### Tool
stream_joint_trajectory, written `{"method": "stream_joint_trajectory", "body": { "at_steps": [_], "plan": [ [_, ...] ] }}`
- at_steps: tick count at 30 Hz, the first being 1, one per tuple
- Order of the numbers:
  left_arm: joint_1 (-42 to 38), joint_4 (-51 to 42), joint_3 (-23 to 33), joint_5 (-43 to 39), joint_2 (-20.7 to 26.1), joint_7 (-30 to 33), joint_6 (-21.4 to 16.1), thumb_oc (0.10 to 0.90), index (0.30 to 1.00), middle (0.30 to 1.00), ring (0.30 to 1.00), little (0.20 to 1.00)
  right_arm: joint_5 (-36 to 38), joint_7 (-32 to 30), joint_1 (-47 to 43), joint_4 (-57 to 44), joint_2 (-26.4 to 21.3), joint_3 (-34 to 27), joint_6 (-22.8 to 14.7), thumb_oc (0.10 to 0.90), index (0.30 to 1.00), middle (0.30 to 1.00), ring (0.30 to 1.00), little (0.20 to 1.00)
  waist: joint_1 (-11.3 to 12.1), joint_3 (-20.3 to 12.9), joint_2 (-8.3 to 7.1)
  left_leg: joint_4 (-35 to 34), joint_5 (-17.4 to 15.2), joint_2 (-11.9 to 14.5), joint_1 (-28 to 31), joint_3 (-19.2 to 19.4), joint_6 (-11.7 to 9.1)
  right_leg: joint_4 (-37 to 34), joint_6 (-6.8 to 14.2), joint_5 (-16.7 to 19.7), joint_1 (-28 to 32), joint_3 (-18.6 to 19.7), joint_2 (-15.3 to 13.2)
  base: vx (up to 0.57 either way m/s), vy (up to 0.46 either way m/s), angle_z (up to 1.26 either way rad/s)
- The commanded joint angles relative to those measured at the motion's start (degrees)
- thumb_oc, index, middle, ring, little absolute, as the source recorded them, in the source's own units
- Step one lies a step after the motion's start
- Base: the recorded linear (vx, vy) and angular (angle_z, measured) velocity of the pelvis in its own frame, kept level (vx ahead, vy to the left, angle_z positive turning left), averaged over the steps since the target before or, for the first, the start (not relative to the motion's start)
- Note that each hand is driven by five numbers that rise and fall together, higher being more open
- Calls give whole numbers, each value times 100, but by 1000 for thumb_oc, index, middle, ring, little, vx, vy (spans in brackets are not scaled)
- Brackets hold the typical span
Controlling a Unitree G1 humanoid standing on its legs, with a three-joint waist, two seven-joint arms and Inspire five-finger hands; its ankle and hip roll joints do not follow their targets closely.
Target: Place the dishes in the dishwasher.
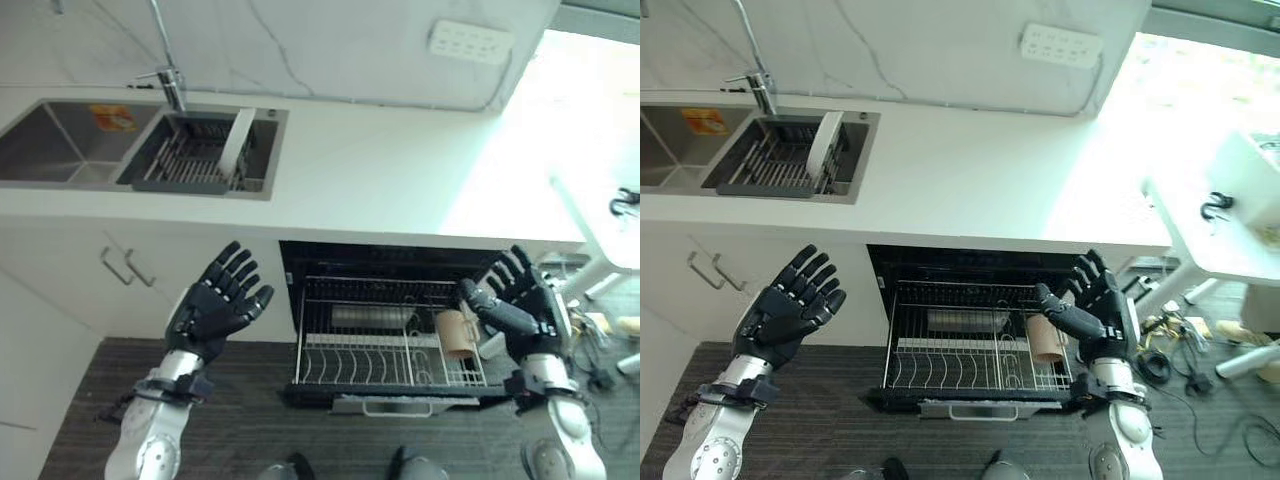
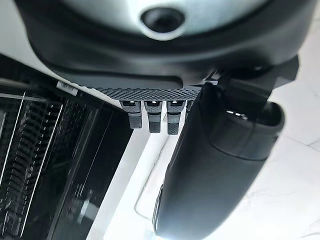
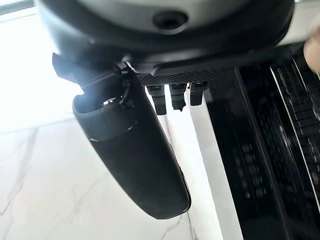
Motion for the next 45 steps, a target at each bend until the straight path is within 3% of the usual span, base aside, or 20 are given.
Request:
{"method": "stream_joint_trajectory", "body": {
  "at_steps": [1, 4, 6, 11, 12, 13, 14, 15, 17, 18, 21, 23, 25, 28, 29, 33, 35, 38, 42, 45],
  "plan": [
    [-441, -657, 146, -201, 154, -62, -644, 800, 900, 900, 900, 900, 674, 8, -693, -704, -202, -530, -920, 800, 900, 900, 900, 900, -13, -129, 23, 82, -376, -26, 227, -611, -713, -457, 11, 653, 434, 34, 382, -100, 23, -27],
    [-538, -708, 42, -197, 183, 147, -649, 800, 900, 900, 900, 900, 613, -67, -868, -747, -205, -473, -995, 800, 900, 900, 900, 900, 113, -205, 15, 82, -457, -231, 189, -522, -756, -457, -68, 22, 667, 200, 584, 6, -28, -25],
    [-502, -808, 12, -239, 124, 337, -514, 800, 900, 900, 900, 900, 538, -171, -1024, -820, -279, -314, -1029, 800, 900, 900, 900, 900, 296, -218, 98, 82, -280, -181, 62, -355, -812, -457, -282, -485, 851, 280, 740, -29, -134, -52],
    [-392, -933, -76, 121, 79, 443, -477, 800, 900, 900, 900, 900, 401, -229, -914, -952, -333, -195, -1104, 800, 900, 900, 900, 900, 312, -255, 210, 82, -252, -345, 162, -213, -683, -457, -480, -729, 758, 398, 788, -50, -68, -25],
    [-378, -958, -103, 109, 66, 452, -471, 800, 900, 900, 900, 900, 412, -228, -881, -931, -356, -208, -1101, 800, 900, 900, 900, 900, 325, -230, 167, 82, -119, -421, 128, -242, -716, -457, -507, -707, 758, 470, 737, -118, -56, 33],
    [-358, -1040, -153, 62, 28, 464, -505, 800, 900, 900, 900, 900, 411, -252, -937, -894, -456, -226, -1079, 800, 900, 900, 900, 900, 483, -110, 72, 82, 819, -583, -69, -478, -927, -457, -632, -579, 690, 592, 630, -146, -14, 39],
    [-373, -1041, -188, 103, -18, 437, -558, 800, 900, 900, 900, 900, 358, -327, -1051, -877, -521, -212, -1057, 800, 900, 900, 900, 900, 544, -56, 55, 82, 995, -643, -151, -710, -1011, -457, -650, -569, 674, 658, 593, -199, 68, 31],
    [-398, -990, -264, 196, -76, 368, -683, 800, 900, 900, 900, 900, 173, -514, -1231, -848, -575, -106, -1081, 800, 900, 900, 900, 900, 593, -9, 61, 82, 1010, -458, -186, -926, -1061, -457, -679, -534, 609, 674, 534, -117, 273, 14],
    [-413, -976, -312, 66, -63, 390, -807, 800, 900, 900, 900, 900, 92, -559, -1311, -866, -655, -114, -1089, 800, 900, 900, 900, 900, 418, -96, 158, 82, 588, 511, -102, -1114, -1216, -457, -611, -419, 405, 577, 387, -57, 566, 31],
    [-328, -969, -283, 12, -65, 411, -985, 800, 900, 900, 900, 900, 197, -307, -1172, -849, -667, -238, -1132, 800, 900, 900, 900, 900, 319, -202, 220, 82, 446, 884, -224, -1523, -1370, -457, -551, -416, 291, 666, 341, 18, 631, 44],
    [-295, -849, -288, -43, -91, 373, -1299, 800, 900, 900, 900, 900, 322, -145, -1144, -799, -706, -354, -1100, 800, 900, 900, 900, 900, 240, -332, 293, 82, 386, 995, -266, -1852, -1450, -457, -504, -399, 160, 795, 229, 7, 475, -12],
    [-426, -744, -365, 52, -69, 286, -1392, 800, 900, 900, 900, 900, 301, -216, -1181, -785, -716, -384, -1130, 800, 900, 900, 900, 900, 161, -426, 350, 82, 381, 1069, -215, -1626, -1511, -457, -398, -314, 88, 704, 51, -31, 462, -49],
    [-545, -695, -439, 186, -16, 211, -1414, 800, 900, 900, 900, 900, 199, -370, -1163, -801, -661, -398, -1198, 800, 900, 900, 900, 900, 152, -442, 374, 82, 286, 952, -109, -1589, -1552, -457, -174, -218, 117, 643, -202, 4, 482, -3],
    [-752, -724, -373, 264, 89, 142, -1247, 800, 900, 900, 900, 900, 166, -497, -1109, -895, -498, -416, -1210, 800, 900, 900, 900, 900, 182, -473, 368, 82, 104, 524, -88, -1641, -1397, -457, 132, 159, 9, 656, -648, 14, 513, 38],
    [-843, -768, -338, 261, 170, 93, -1152, 800, 900, 900, 900, 900, 133, -550, -1071, -935, -409, -376, -1208, 800, 900, 900, 900, 900, 215, -445, 303, 82, -83, 245, -13, -1680, -1297, -457, 224, 440, 19, 667, -893, 58, 513, 47],
    [-903, -877, -250, 322, 234, -198, -866, 800, 900, 900, 900, 900, -228, -634, -1156, -922, -170, -214, -1161, 800, 900, 900, 900, 900, 339, -418, 192, 82, -363, -209, 84, -1632, -1001, -457, 332, 1239, 69, 429, -1357, 33, 451, 26],
    [-853, -939, -213, 421, 280, -270, -833, 800, 900, 900, 900, 900, -321, -577, -1197, -865, -81, -158, -1148, 800, 900, 900, 900, 900, 428, -400, 187, 82, -458, -280, 131, -1551, -895, -457, 350, 1347, 164, 209, -1431, 19, 317, 10],
    [-764, -992, -144, 425, 360, -256, -909, 800, 900, 900, 900, 900, -356, -518, -1188, -819, -118, -155, -1082, 800, 900, 900, 900, 900, 457, -408, 221, 82, -503, -310, 94, -1610, -742, -457, 222, 1106, 238, 151, -992, 8, 214, -22],
    [-862, -994, -261, 305, 400, -188, -919, 800, 900, 900, 900, 900, -145, -549, -1107, -790, -368, -294, -1068, 800, 900, 900, 900, 900, 337, -441, 140, 82, -482, -491, -6, -1868, -604, -457, -118, 133, 121, 512, 76, 39, 112, -17],
    [-882, -1068, -398, 392, 323, -56, -927, 800, 900, 900, 900, 900, 19, -439, -1016, -816, -497, -392, -1078, 800, 900, 900, 900, 900, 222, -480, 15, 82, -409, -767, -65, -1982, -570, -457, -306, 83, -100, 799, 647, 95, 48, 15]
  ]
}}
